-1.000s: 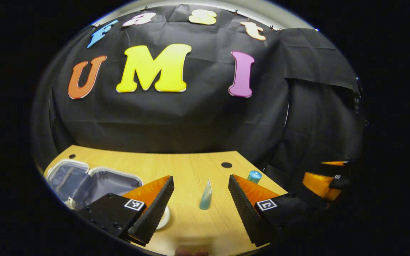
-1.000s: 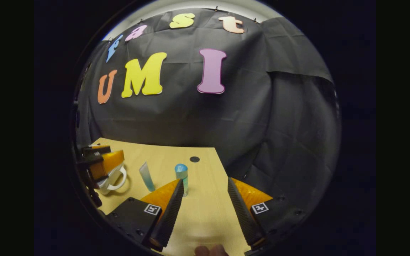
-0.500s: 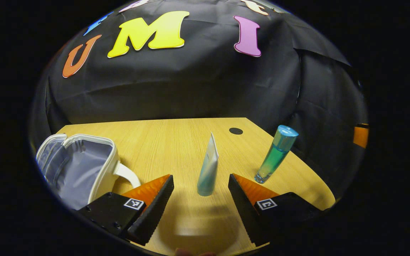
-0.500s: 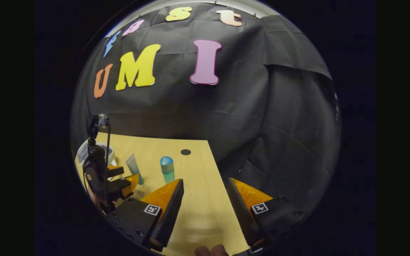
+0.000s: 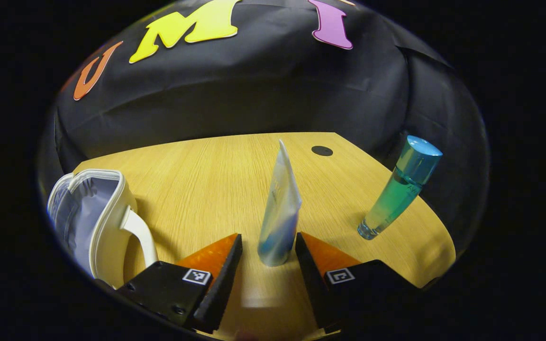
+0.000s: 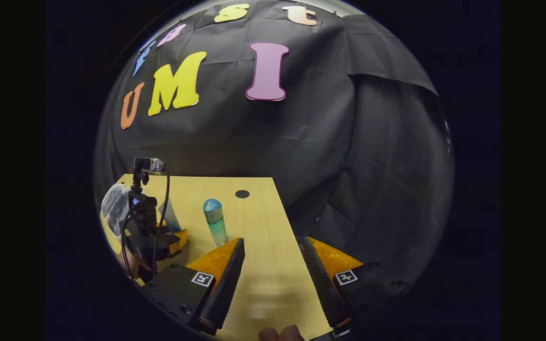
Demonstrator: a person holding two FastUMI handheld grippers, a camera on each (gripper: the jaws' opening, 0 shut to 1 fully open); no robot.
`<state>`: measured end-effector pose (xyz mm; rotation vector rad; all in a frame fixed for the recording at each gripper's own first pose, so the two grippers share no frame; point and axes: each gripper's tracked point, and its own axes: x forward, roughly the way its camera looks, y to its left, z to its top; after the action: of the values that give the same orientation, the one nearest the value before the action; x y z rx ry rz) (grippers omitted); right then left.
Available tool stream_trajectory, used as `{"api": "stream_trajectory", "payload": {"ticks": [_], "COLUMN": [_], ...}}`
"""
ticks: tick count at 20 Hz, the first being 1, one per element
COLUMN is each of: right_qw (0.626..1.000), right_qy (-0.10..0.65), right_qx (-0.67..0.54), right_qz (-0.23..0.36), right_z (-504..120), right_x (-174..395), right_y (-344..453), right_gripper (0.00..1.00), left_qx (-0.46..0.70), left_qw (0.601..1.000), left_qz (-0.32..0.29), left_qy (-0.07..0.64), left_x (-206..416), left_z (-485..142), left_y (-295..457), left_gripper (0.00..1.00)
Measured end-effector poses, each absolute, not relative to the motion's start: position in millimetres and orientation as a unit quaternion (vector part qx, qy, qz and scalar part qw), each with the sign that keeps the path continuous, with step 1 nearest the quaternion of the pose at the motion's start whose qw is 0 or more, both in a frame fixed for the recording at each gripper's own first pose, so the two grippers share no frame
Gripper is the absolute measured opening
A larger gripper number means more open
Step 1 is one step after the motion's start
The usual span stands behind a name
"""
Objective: First open the suitcase, pack the skin care products into it, and then close the suitcase.
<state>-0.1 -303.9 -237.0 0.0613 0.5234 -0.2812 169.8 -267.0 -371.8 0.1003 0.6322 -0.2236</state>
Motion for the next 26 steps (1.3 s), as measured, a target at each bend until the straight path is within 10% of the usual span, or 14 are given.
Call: {"api": "stream_trajectory", "payload": {"ticks": [5,14,26], "right_qw": [0.952,0.959,0.93], "right_qy": [0.272,0.281,0.348], "right_qx": [0.036,0.042,0.116], "right_qz": [-0.134,-0.008,0.003], "right_z": [-249,-284,-380], "right_x": [0,45,123], "right_y": [-304,-241,-201], "right_gripper": [0.72,0.74,0.74], "left_qx": [0.07,0.033,-0.013], "left_qw": [0.937,0.934,0.953], "left_qz": [-0.124,-0.153,-0.059], "left_qy": [0.319,0.321,0.296], "left_x": [171,126,91], "left_z": [-377,-312,-228], "left_y": [-267,-256,-175], "left_gripper": [0.42,0.4,0.4]}}
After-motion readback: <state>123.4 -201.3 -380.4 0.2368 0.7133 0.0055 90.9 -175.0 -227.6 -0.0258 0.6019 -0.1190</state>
